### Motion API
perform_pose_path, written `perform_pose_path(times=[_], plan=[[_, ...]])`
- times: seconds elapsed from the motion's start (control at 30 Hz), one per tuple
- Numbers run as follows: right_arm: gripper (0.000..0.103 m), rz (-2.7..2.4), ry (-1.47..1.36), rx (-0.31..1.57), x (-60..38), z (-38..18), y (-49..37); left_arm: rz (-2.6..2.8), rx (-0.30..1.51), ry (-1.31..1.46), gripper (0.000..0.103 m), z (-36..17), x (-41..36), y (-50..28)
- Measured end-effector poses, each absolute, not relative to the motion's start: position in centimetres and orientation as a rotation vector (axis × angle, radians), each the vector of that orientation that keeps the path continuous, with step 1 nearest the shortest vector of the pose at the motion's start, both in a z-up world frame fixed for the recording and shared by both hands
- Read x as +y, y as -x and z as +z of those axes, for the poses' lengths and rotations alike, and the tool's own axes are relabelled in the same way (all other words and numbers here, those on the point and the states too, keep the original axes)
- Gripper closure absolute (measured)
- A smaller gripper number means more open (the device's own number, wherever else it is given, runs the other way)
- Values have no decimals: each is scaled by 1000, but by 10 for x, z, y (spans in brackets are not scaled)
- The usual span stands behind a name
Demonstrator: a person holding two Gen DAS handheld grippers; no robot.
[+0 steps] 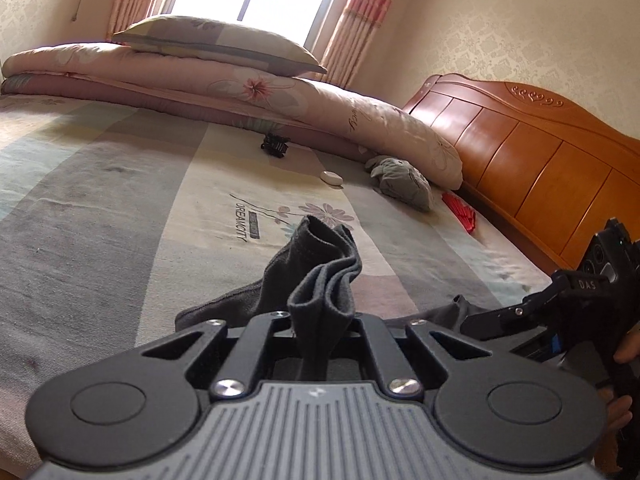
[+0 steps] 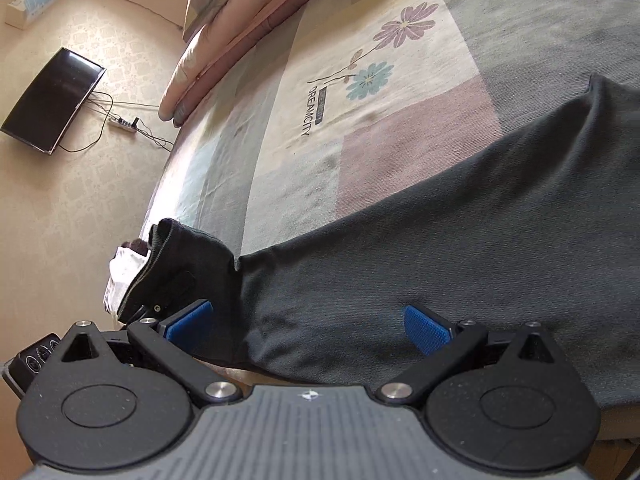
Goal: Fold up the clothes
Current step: 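Carry the held leg end with the left gripper toward the approaching right gripper, then open the left gripper releasing the leg end while the right gripper grasps it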
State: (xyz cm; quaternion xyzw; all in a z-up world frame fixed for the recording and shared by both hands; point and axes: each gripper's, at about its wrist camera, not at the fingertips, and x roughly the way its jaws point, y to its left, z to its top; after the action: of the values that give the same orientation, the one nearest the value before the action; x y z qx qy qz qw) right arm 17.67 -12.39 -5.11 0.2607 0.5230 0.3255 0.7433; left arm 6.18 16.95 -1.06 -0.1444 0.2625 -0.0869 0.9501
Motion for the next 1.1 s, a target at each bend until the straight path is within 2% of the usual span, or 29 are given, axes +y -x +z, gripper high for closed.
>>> perform_pose_path(times=[0.3,0.77,0.87,0.93,1.1], plan=[[0,697,-612,1139,-137,-57,-178,-222,624,211,99,-37,132,-77],[0,660,-620,1140,-148,-62,-180,-222,717,207,99,-72,118,-100],[0,653,-613,1139,-148,-62,-180,-239,725,219,97,-74,117,-101],[0,648,-609,1139,-148,-61,-180,-270,731,236,91,-72,118,-101],[0,643,-599,1125,-149,-56,-181,-453,665,302,85,-39,133,-80]])
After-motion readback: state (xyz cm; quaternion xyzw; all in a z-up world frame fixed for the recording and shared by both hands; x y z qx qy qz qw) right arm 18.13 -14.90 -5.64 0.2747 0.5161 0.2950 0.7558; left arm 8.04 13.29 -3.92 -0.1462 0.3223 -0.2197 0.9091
